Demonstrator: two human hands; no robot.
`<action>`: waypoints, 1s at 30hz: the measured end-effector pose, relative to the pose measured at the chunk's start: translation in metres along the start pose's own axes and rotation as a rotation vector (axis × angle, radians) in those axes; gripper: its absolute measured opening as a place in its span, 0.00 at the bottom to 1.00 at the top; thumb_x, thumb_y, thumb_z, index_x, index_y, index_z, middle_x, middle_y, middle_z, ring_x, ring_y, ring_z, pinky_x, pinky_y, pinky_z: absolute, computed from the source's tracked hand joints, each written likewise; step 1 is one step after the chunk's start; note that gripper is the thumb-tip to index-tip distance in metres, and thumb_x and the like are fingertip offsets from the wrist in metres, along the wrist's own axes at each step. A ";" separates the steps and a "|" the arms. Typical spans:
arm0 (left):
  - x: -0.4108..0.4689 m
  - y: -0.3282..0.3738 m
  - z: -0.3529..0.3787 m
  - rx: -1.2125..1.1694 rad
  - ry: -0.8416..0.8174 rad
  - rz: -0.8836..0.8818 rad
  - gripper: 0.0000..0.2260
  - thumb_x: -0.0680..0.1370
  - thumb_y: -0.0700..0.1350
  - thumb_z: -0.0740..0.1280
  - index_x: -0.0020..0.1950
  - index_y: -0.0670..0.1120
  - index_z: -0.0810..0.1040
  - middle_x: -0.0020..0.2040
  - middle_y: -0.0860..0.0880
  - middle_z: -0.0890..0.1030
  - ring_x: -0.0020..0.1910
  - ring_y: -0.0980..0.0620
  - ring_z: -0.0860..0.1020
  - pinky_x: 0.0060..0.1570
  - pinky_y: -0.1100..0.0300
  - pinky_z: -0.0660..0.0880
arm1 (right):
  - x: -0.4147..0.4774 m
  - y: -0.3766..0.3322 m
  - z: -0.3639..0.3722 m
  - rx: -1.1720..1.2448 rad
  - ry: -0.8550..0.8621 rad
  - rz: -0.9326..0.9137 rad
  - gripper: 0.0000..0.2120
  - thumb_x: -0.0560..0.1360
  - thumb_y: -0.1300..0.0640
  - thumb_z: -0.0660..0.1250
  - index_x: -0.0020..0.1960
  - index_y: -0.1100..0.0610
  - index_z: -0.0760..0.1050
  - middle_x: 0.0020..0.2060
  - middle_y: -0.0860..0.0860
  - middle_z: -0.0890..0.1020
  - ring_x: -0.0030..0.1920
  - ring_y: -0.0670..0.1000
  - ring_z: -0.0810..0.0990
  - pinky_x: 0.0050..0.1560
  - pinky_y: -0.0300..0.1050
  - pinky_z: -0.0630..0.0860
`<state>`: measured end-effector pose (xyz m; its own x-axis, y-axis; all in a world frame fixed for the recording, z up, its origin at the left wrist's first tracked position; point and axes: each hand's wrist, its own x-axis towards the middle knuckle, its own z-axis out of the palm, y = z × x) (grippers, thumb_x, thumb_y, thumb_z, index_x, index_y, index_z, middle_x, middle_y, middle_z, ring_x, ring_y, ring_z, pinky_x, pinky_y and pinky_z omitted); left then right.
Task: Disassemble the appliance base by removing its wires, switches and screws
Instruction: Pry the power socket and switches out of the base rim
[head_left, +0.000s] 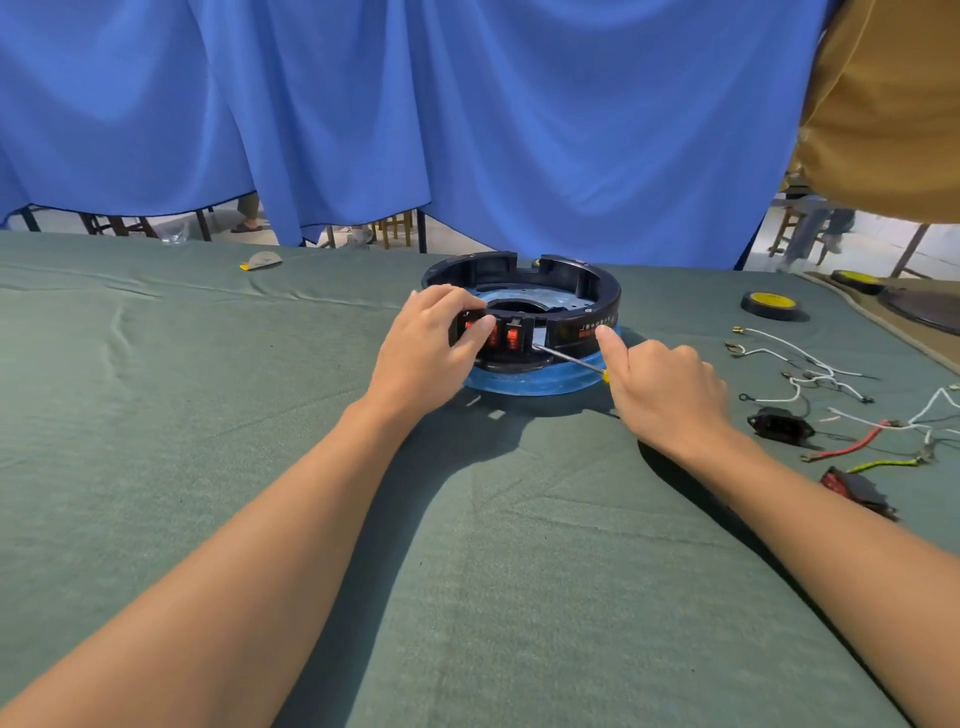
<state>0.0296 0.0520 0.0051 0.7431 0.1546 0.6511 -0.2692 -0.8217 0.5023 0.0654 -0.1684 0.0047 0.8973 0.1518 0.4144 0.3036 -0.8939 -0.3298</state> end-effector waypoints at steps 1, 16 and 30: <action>-0.001 0.002 0.002 0.011 0.016 -0.002 0.09 0.79 0.49 0.65 0.56 0.47 0.79 0.55 0.56 0.75 0.63 0.51 0.70 0.66 0.53 0.64 | -0.001 -0.001 -0.003 0.002 -0.006 0.010 0.32 0.81 0.36 0.43 0.29 0.56 0.66 0.33 0.55 0.70 0.40 0.60 0.69 0.42 0.51 0.64; -0.017 0.058 0.028 0.466 0.232 0.105 0.17 0.78 0.59 0.63 0.44 0.48 0.81 0.39 0.49 0.77 0.46 0.45 0.72 0.47 0.54 0.59 | -0.014 0.009 -0.056 0.309 -0.094 0.032 0.12 0.79 0.47 0.64 0.52 0.56 0.78 0.43 0.52 0.78 0.52 0.57 0.74 0.46 0.45 0.64; -0.018 0.049 0.018 0.239 0.167 0.130 0.13 0.79 0.56 0.62 0.47 0.50 0.82 0.40 0.53 0.82 0.44 0.50 0.77 0.50 0.56 0.62 | -0.010 0.001 -0.087 0.350 -0.057 -0.211 0.07 0.75 0.51 0.69 0.38 0.45 0.82 0.26 0.52 0.78 0.33 0.48 0.73 0.39 0.38 0.65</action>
<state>0.0139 -0.0008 0.0075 0.5954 0.1118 0.7956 -0.1892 -0.9429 0.2741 0.0288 -0.2074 0.0740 0.8169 0.3484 0.4596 0.5648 -0.6447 -0.5152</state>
